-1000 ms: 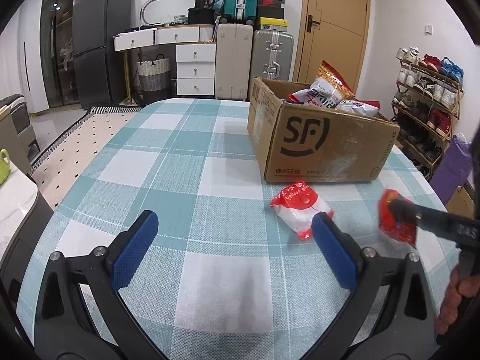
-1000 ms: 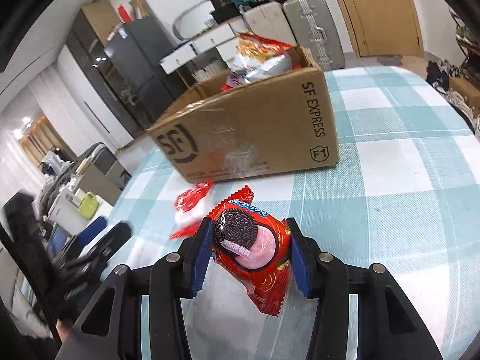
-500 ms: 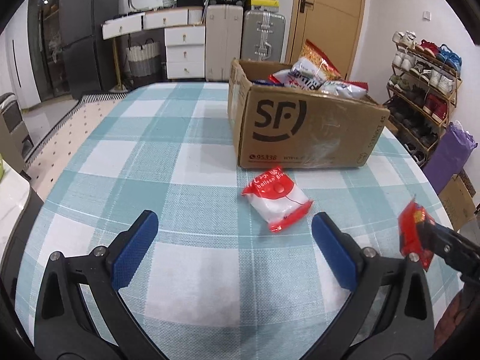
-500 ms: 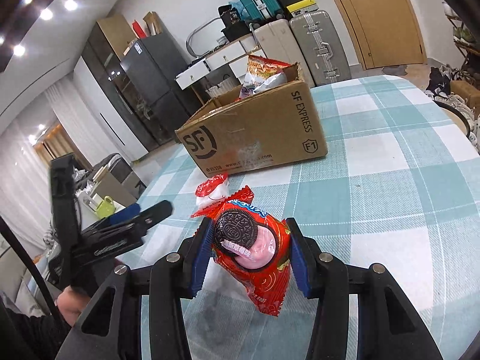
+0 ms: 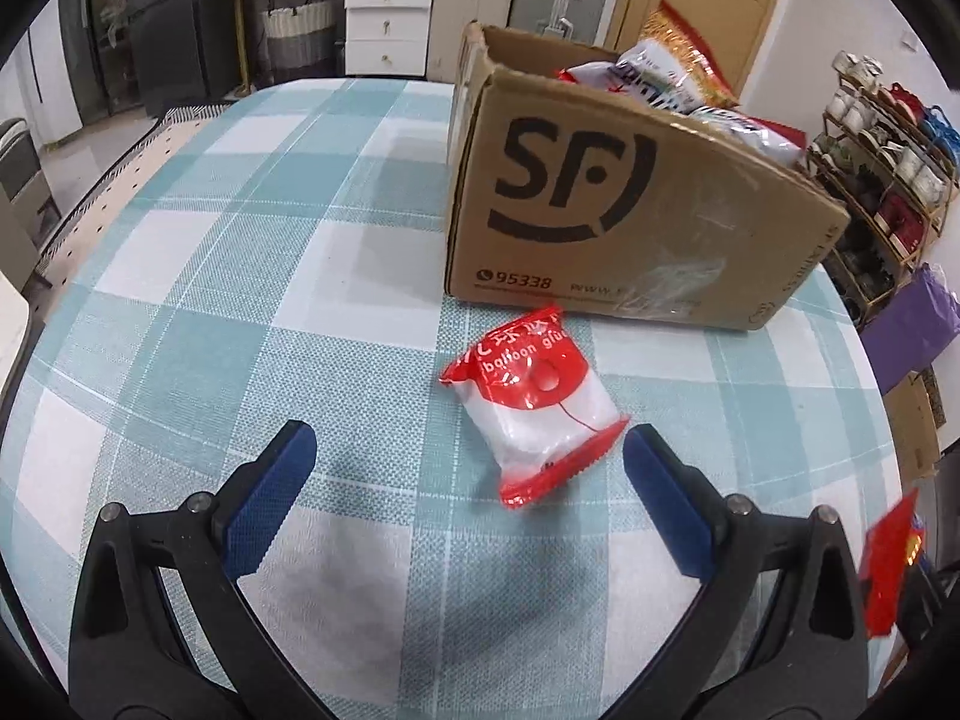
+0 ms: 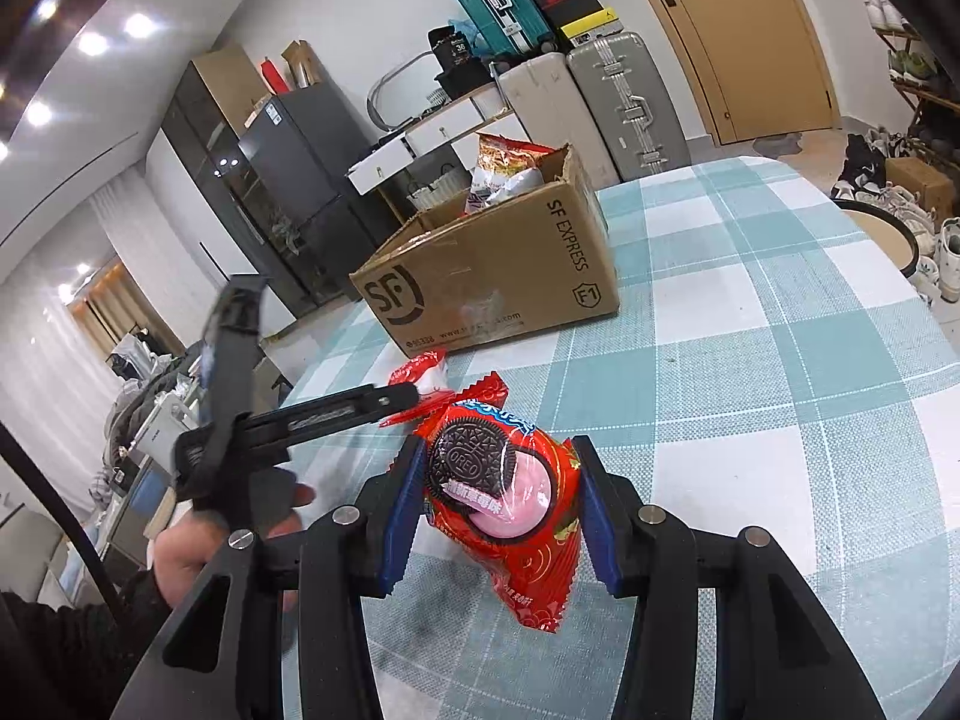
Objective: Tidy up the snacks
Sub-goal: 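Close the left gripper on the red-white balloon-glue pack while the right gripper holds its pack, then lift both packs and carry them over the cardboard box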
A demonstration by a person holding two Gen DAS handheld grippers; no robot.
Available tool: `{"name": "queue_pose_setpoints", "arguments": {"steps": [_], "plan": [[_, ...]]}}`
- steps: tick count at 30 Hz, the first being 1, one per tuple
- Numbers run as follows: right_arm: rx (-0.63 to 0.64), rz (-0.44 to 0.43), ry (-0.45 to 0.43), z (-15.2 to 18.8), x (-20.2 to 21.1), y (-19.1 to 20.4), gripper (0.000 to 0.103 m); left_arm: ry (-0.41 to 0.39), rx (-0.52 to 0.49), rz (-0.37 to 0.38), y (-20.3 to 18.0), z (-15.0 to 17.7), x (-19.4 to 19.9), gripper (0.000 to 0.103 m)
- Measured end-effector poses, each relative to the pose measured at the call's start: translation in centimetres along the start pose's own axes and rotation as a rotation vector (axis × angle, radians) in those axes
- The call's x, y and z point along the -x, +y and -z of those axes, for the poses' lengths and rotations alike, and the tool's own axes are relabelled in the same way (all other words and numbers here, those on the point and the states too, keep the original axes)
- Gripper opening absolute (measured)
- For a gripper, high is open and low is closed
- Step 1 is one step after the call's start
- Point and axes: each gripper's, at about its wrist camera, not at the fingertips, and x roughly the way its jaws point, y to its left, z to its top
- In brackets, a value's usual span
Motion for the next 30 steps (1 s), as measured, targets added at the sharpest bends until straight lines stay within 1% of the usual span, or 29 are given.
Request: {"name": "queue_pose_setpoints", "arguments": {"steps": [4, 9, 13, 16, 18, 19, 20, 21, 23, 24, 25, 28, 30], "plan": [[-0.008, -0.023, -0.004, 0.1, 0.2, -0.1, 0.048, -0.005, -0.003, -0.011, -0.4, -0.7, -0.7, 0.102], [-0.018, -0.026, -0.001, 0.3, 0.2, -0.3, 0.048, 0.011, -0.025, -0.025, -1.3, -1.7, -1.8, 0.102], [-0.021, -0.024, 0.005, 0.3, 0.4, -0.4, 0.048, 0.022, 0.012, -0.056, -1.0, -2.8, -2.7, 0.102], [-0.021, -0.024, 0.008, 0.3, 0.5, -0.2, 0.048, 0.04, 0.028, -0.052, -0.7, -3.1, -3.2, 0.098], [-0.02, -0.022, 0.01, 0.2, 0.5, -0.1, 0.048, 0.041, 0.017, -0.025, -0.6, -3.0, -3.3, 0.09], [-0.02, -0.024, 0.01, 0.3, 0.6, 0.0, 0.048, 0.035, 0.007, -0.026, -0.6, -2.9, -3.3, 0.086], [-0.019, -0.026, 0.011, 0.3, 0.6, 0.1, 0.048, 0.033, -0.008, -0.019, -0.6, -2.9, -3.1, 0.074], [-0.017, -0.027, 0.011, 0.3, 0.6, 0.2, 0.048, 0.029, -0.025, -0.011, -0.7, -2.7, -2.9, 0.057], [-0.011, -0.028, 0.014, 0.3, 0.7, 0.6, 0.048, 0.032, -0.055, 0.005, -0.6, -2.5, -2.6, 0.045], [-0.009, -0.027, 0.015, 0.3, 0.6, 0.7, 0.048, 0.035, -0.061, 0.023, -0.5, -2.5, -2.4, 0.042], [-0.005, -0.027, 0.017, 0.2, 0.6, 0.9, 0.048, 0.036, -0.065, 0.031, -0.3, -2.3, -2.2, 0.042], [0.006, -0.028, 0.017, 0.2, 0.7, 1.6, 0.048, 0.035, -0.067, 0.045, 0.5, -1.7, -1.3, 0.041], [0.015, -0.027, 0.019, 0.2, 0.7, 2.2, 0.048, 0.02, -0.07, 0.059, 0.9, -1.2, -0.2, 0.041]]}}
